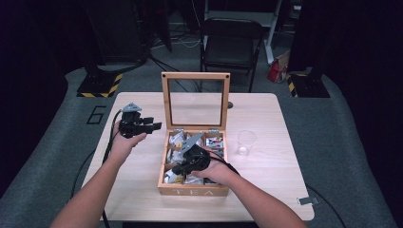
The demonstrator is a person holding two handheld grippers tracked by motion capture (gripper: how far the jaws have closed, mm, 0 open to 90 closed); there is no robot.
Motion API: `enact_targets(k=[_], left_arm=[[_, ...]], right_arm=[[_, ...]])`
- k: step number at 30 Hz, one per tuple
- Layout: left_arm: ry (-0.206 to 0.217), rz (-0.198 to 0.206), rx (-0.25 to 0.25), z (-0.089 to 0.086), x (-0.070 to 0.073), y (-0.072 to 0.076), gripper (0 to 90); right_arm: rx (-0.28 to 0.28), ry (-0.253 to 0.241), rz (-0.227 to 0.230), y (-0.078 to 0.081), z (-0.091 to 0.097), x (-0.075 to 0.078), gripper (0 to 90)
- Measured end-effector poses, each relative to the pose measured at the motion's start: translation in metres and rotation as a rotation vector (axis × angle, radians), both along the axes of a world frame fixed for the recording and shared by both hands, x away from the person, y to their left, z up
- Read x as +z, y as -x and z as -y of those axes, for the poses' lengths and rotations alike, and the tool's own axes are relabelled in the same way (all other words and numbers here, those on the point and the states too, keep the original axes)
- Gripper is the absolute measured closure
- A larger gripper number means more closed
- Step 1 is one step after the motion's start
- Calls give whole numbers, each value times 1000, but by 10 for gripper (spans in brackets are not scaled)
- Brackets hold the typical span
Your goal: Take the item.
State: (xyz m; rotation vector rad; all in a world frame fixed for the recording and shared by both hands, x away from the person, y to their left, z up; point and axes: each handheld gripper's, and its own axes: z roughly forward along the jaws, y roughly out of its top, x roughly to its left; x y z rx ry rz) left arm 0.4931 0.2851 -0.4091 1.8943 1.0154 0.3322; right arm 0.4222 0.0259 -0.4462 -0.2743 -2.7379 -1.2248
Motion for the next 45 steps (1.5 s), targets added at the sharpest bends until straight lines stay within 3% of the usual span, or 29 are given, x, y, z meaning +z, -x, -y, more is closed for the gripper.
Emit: enact_targets(k=[15,22,30,45], left_arm=[[2,3,6,-2,0,0,470],[5,1,8,-3,1,0,470],[12,2,15,-4,2,0,470],[4,3,9,-3,2,0,470]], right_arm=[[13,-9,-15,2,2,3,900],[33,18,-31,1,-1,-2,834],[37,23,-25,3,-2,-2,890],[30,3,-14,3,0,3,893]])
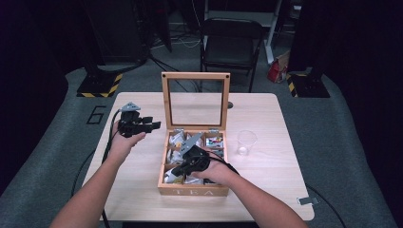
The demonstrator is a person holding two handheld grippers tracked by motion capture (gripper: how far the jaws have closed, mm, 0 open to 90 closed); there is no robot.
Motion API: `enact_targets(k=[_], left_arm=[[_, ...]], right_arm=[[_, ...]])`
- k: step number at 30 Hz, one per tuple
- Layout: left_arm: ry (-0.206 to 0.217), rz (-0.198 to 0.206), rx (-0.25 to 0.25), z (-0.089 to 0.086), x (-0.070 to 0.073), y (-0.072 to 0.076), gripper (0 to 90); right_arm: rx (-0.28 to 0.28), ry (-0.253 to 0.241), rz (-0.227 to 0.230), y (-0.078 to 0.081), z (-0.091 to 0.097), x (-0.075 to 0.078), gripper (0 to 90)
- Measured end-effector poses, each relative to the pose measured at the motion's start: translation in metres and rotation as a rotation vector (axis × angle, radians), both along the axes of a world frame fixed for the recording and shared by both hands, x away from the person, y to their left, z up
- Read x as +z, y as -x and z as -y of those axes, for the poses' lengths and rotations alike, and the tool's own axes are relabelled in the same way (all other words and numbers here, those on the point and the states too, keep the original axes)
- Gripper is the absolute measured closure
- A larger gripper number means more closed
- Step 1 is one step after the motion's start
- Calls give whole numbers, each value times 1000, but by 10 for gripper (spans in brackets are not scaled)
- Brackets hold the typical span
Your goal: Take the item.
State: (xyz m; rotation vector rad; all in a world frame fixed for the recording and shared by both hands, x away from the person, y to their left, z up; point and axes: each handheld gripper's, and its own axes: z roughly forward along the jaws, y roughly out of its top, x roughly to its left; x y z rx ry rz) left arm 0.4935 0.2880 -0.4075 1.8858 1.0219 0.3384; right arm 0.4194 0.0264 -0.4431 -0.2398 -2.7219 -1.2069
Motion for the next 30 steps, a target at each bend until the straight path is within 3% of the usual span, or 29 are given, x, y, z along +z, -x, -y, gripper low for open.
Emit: enact_targets(k=[23,30], left_arm=[[-1,5,3,-2,2,0,470],[8,7,9,-1,2,0,469]], right_arm=[[-105,-56,85,-12,24,56,892],[-144,-69,84,-17,32,69,892]])
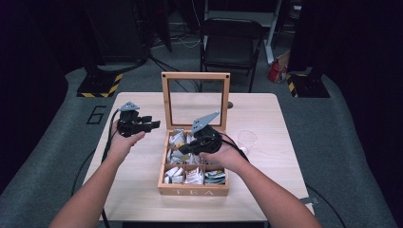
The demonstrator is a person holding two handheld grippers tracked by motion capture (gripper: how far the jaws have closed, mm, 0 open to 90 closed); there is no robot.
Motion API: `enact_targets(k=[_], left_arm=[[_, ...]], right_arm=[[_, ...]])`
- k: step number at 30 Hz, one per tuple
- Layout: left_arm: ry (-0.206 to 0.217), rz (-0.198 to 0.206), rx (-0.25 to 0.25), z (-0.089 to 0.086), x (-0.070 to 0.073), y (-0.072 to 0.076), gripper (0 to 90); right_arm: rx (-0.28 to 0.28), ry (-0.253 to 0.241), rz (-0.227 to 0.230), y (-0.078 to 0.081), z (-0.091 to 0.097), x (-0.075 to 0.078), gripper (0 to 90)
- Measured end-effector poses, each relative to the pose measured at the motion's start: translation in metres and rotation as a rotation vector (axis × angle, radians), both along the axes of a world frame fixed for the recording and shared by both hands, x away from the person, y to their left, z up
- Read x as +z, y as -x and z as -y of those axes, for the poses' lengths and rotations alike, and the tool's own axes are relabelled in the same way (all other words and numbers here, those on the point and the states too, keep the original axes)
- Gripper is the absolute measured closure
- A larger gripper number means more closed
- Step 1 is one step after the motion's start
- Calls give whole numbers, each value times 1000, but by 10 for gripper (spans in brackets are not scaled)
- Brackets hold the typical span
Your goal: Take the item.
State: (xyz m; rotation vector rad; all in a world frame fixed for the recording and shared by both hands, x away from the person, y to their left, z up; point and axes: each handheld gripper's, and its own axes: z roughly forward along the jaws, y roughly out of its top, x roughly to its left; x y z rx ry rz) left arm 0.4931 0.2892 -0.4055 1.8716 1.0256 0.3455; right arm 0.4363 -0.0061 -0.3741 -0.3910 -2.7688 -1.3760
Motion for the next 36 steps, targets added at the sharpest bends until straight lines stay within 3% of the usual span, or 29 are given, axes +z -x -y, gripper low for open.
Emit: enact_targets(k=[13,34,36], left_arm=[[-2,3,3,-3,1,0,469],[-12,7,3,-3,2,-1,469],[3,-2,9,-2,2,-2,469]], right_arm=[[-79,-16,28,-10,21,16,892],[-220,-20,45,-23,59,23,891],[-230,-21,56,-25,64,24,891]])
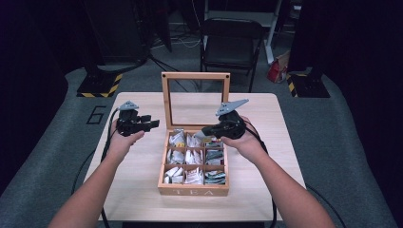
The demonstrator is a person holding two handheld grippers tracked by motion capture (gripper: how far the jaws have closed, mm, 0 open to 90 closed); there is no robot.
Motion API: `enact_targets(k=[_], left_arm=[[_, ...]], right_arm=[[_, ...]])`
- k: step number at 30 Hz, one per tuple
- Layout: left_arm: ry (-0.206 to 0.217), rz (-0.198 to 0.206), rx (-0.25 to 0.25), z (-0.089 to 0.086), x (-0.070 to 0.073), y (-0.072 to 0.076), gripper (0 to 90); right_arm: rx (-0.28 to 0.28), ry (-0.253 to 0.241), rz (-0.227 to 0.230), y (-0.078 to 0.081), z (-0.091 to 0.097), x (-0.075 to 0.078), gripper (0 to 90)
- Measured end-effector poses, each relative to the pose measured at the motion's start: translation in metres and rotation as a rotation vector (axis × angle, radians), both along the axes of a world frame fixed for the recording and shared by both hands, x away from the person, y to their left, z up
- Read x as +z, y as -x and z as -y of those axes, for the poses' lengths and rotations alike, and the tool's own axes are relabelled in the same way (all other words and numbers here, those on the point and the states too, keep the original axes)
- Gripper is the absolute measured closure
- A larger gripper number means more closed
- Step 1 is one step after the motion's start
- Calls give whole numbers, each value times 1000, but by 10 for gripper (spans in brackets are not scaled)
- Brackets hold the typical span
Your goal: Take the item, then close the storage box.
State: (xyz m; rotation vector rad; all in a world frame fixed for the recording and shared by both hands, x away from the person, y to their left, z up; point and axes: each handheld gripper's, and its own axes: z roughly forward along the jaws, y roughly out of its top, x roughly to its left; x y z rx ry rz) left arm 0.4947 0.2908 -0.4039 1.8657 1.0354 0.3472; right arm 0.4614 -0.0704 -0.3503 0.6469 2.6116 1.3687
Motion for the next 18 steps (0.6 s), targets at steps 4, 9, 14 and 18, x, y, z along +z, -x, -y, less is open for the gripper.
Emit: enact_targets(k=[4,9,14,18], left_arm=[[-5,-1,-3,0,-1,0,469],[-9,-2,-5,1,-2,-1,469],[-5,-4,-4,1,-2,0,469],[-11,1,-6,0,-2,0,469]], right_arm=[[-20,-2,-4,-1,5,1,892],[-48,-5,-1,-3,13,2,892],[-79,-6,5,-6,23,2,891],[-108,-7,2,-9,32,2,891]])
